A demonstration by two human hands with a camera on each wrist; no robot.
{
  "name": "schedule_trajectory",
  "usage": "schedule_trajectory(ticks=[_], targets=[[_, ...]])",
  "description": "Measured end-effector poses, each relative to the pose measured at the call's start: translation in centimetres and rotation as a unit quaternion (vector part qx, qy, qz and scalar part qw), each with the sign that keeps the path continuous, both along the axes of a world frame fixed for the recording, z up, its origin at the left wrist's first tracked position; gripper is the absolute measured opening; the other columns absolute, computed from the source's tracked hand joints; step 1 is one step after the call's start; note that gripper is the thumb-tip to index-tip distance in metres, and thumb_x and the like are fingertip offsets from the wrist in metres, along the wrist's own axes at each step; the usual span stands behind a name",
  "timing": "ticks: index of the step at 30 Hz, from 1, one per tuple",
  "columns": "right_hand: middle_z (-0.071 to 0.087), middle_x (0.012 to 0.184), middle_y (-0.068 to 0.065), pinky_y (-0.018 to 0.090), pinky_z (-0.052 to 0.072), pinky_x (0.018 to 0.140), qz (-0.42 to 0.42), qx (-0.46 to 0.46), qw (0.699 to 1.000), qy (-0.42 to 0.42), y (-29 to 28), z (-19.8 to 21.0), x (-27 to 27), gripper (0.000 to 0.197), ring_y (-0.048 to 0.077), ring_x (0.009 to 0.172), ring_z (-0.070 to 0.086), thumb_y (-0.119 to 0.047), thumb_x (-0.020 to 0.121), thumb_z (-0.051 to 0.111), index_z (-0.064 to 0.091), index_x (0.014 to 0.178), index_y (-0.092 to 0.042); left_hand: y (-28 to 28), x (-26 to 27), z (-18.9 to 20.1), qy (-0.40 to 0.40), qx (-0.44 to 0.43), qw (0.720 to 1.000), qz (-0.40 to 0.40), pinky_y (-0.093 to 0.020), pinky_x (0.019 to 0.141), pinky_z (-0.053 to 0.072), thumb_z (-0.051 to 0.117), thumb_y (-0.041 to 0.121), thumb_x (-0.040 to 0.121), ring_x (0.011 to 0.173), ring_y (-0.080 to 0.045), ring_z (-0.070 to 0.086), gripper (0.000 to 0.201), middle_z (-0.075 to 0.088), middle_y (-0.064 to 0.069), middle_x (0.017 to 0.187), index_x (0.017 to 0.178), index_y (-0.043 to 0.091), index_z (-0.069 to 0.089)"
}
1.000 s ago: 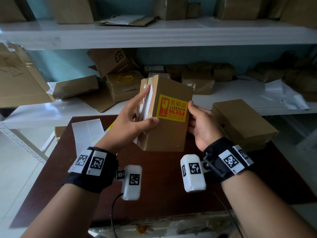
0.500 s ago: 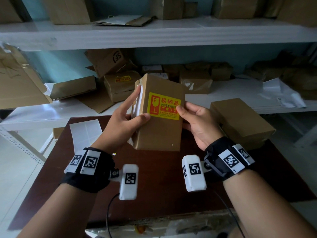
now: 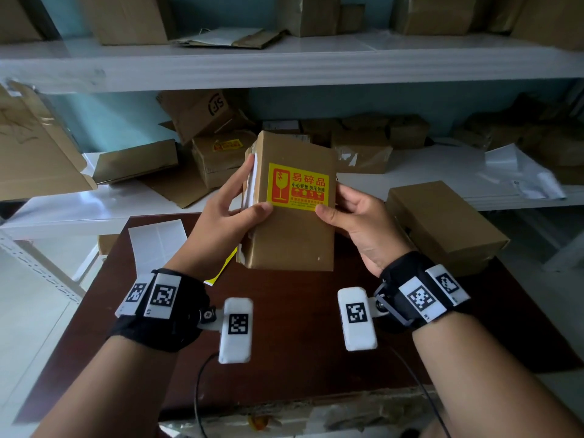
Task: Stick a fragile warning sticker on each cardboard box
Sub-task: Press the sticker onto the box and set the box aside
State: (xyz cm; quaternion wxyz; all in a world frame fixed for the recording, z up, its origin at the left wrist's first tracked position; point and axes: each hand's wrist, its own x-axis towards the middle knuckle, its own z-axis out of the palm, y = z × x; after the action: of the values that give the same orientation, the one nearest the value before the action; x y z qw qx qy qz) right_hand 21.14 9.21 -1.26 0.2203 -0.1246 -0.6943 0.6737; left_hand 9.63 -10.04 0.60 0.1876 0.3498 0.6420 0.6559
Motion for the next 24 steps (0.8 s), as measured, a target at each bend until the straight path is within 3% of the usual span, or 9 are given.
schedule_trajectory(ticks=[3,7,11,14,15,17,20,24], targets=[[0.073,0.12,0.005,0.043,0.045,0.111,-0.004,-0.051,0.999,0.011,0.1,-0.2,-0.1,0.052,0.017,0.117,0.066,-0.017,0.08,0.077,0.064,0.13,-0.009,-0.1,0.1,-0.1,-0.01,0.001,1.0,-0.007,-0.028,0.081,0.058,0.067,0.028,0.082,0.111,-0.004,0.067,0.082,0.046,0.008,0.151,0.153,0.042,0.029],[0.074,0.118,0.007,0.043,0.047,0.109,-0.018,-0.063,0.998,0.013,0.1,-0.2,-0.1,0.054,0.019,0.114,0.068,-0.02,0.076,0.078,0.066,0.127,-0.004,-0.2,0.1,-0.4,-0.013,-0.009,1.0,-0.008,-0.037,0.087,0.058,0.074,0.026,0.085,0.115,-0.009,0.066,0.08,0.045,0.014,0.151,0.151,0.045,0.032],[0.075,0.114,0.006,0.039,0.05,0.105,-0.037,-0.055,0.998,0.017,-0.3,-0.1,0.1,0.042,0.017,0.11,0.07,-0.01,0.084,0.076,0.067,0.125,-0.004,-0.2,0.1,-0.2,-0.015,-0.009,1.0,-0.009,-0.032,0.083,0.058,0.068,0.027,0.083,0.116,-0.006,0.065,0.08,0.053,0.02,0.143,0.152,0.042,0.032],[0.072,0.122,0.004,0.041,0.051,0.104,-0.062,-0.027,0.998,0.009,-0.4,0.1,-0.1,0.059,0.014,0.113,0.068,-0.02,0.082,0.081,0.059,0.135,-0.01,-0.2,0.1,0.2,-0.011,-0.005,1.0,-0.007,-0.03,0.08,0.058,0.067,0.026,0.084,0.115,-0.007,0.065,0.078,0.052,0.015,0.144,0.151,0.043,0.033],[0.065,0.133,0.003,0.043,0.048,0.108,-0.074,0.003,0.997,-0.006,-0.2,0.2,-0.2,0.074,0.013,0.122,0.062,-0.03,0.078,0.084,0.051,0.142,-0.016,-0.2,0.1,0.3,-0.008,-0.006,1.0,-0.007,-0.031,0.079,0.058,0.067,0.026,0.084,0.115,-0.008,0.065,0.077,0.052,0.013,0.145,0.151,0.043,0.033],[0.037,0.157,-0.002,0.04,0.033,0.117,-0.097,0.099,0.99,-0.038,0.2,0.8,0.0,0.097,0.01,0.141,0.036,-0.046,0.072,0.085,0.032,0.152,-0.031,-0.3,0.2,0.5,-0.005,-0.012,1.0,-0.008,-0.032,0.079,0.059,0.068,0.027,0.083,0.114,-0.012,0.066,0.076,0.053,0.011,0.144,0.15,0.045,0.035],[0.001,0.167,-0.01,0.03,0.015,0.118,-0.103,0.271,0.956,-0.032,0.6,2.4,0.7,0.115,0.006,0.151,0.007,-0.063,0.066,0.076,0.014,0.157,-0.034,-0.1,0.4,0.5,0.003,-0.043,0.999,-0.03,-0.036,0.081,0.059,0.072,0.029,0.081,0.11,-0.019,0.069,0.077,0.053,0.009,0.143,0.147,0.048,0.038],[0.001,0.168,-0.01,0.042,0.01,0.125,-0.066,0.367,0.926,-0.066,0.2,2.8,0.4,0.128,0.009,0.153,-0.002,-0.075,0.057,0.073,0.01,0.16,-0.032,0.6,1.0,0.1,0.026,-0.088,0.993,-0.075,-0.039,0.085,0.06,0.075,0.027,0.082,0.107,-0.021,0.07,0.076,0.051,0.007,0.145,0.146,0.049,0.04]])
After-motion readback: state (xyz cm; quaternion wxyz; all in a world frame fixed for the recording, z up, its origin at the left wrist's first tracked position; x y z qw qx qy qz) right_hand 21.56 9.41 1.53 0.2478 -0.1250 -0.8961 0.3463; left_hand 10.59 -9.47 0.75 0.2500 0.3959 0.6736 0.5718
